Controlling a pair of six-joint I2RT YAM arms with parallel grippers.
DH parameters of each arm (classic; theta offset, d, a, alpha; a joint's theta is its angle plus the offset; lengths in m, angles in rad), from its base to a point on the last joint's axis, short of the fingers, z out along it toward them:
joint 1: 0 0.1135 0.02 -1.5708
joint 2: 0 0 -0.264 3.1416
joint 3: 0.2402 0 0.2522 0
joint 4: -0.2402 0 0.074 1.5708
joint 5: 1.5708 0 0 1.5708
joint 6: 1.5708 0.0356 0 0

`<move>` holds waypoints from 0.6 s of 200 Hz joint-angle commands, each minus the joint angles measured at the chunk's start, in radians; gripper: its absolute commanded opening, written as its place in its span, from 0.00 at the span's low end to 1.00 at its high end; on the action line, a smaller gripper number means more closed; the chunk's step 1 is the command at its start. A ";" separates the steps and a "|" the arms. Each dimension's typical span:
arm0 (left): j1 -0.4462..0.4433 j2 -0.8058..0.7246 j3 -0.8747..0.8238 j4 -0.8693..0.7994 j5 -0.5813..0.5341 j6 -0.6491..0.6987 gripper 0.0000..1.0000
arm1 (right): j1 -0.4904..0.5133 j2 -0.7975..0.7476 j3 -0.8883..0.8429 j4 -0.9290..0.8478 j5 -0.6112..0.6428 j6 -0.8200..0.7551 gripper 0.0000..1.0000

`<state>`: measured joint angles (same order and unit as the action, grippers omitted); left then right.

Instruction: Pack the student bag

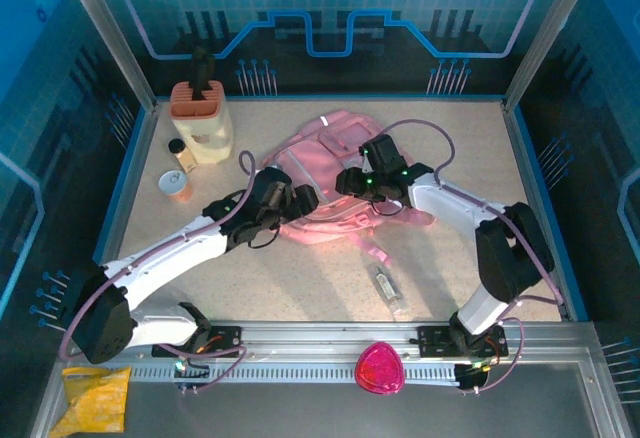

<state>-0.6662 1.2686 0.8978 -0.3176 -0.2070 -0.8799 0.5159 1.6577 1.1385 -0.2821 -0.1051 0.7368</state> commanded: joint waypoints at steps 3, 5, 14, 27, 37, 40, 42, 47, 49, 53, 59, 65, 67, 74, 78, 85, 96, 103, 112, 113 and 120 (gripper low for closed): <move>-0.030 -0.011 0.034 -0.042 -0.068 0.044 0.90 | -0.011 0.051 0.029 0.007 0.015 0.005 0.51; -0.033 -0.011 0.035 -0.042 -0.070 0.046 0.91 | -0.011 0.053 0.027 0.013 0.016 0.006 0.50; -0.039 -0.004 0.038 -0.042 -0.079 0.051 0.94 | -0.012 0.063 0.023 0.027 0.006 0.008 0.45; -0.044 0.010 0.045 -0.045 -0.086 0.058 0.99 | -0.010 0.074 0.023 0.050 -0.023 0.006 0.36; -0.049 0.021 0.054 -0.055 -0.092 0.064 0.99 | -0.008 0.074 0.023 0.056 -0.032 0.006 0.30; -0.050 0.025 0.057 -0.058 -0.096 0.065 0.99 | -0.006 0.073 0.022 0.058 -0.030 0.007 0.28; -0.051 0.026 0.059 -0.060 -0.098 0.064 0.99 | -0.007 0.070 0.021 0.058 -0.030 0.008 0.27; -0.056 0.029 0.064 -0.063 -0.104 0.065 0.99 | -0.007 0.067 0.015 0.063 -0.030 0.010 0.24; -0.058 0.030 0.065 -0.064 -0.105 0.064 0.99 | -0.007 0.064 0.013 0.066 -0.030 0.012 0.23; -0.061 0.032 0.067 -0.065 -0.110 0.065 0.99 | -0.008 0.060 0.005 0.075 -0.030 0.017 0.20; -0.069 0.034 0.067 -0.065 -0.125 0.065 0.99 | -0.008 0.052 -0.006 0.090 -0.032 0.024 0.17; -0.077 0.036 0.067 -0.058 -0.137 0.067 0.99 | -0.008 0.046 -0.016 0.106 -0.037 0.030 0.15; -0.079 0.037 0.067 -0.057 -0.140 0.068 0.99 | -0.008 0.043 -0.019 0.110 -0.039 0.032 0.15; -0.084 0.044 0.070 -0.055 -0.145 0.068 0.99 | -0.008 0.037 -0.025 0.121 -0.040 0.040 0.11; -0.085 0.049 0.073 -0.056 -0.148 0.067 0.99 | -0.009 0.035 -0.028 0.126 -0.043 0.042 0.09; -0.090 0.060 0.080 -0.062 -0.150 0.065 0.99 | -0.008 0.030 -0.030 0.135 -0.047 0.046 0.04; -0.099 0.075 0.095 -0.074 -0.168 0.064 0.99 | -0.008 0.024 -0.036 0.145 -0.051 0.056 0.00; -0.106 0.083 0.103 -0.081 -0.181 0.063 0.99 | -0.009 0.019 -0.040 0.153 -0.054 0.063 0.00; -0.117 0.093 0.112 -0.092 -0.198 0.055 0.99 | -0.008 0.012 -0.050 0.168 -0.060 0.077 0.00; -0.117 0.093 0.114 -0.094 -0.200 0.053 0.99 | -0.008 0.011 -0.052 0.171 -0.061 0.079 0.00; -0.126 0.099 0.119 -0.095 -0.210 0.048 0.99 | -0.009 0.004 -0.065 0.196 -0.075 0.091 0.00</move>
<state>-0.7662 1.3434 0.9703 -0.3710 -0.3458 -0.8352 0.5095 1.7073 1.1057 -0.1917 -0.1242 0.7956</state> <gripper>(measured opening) 0.992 0.061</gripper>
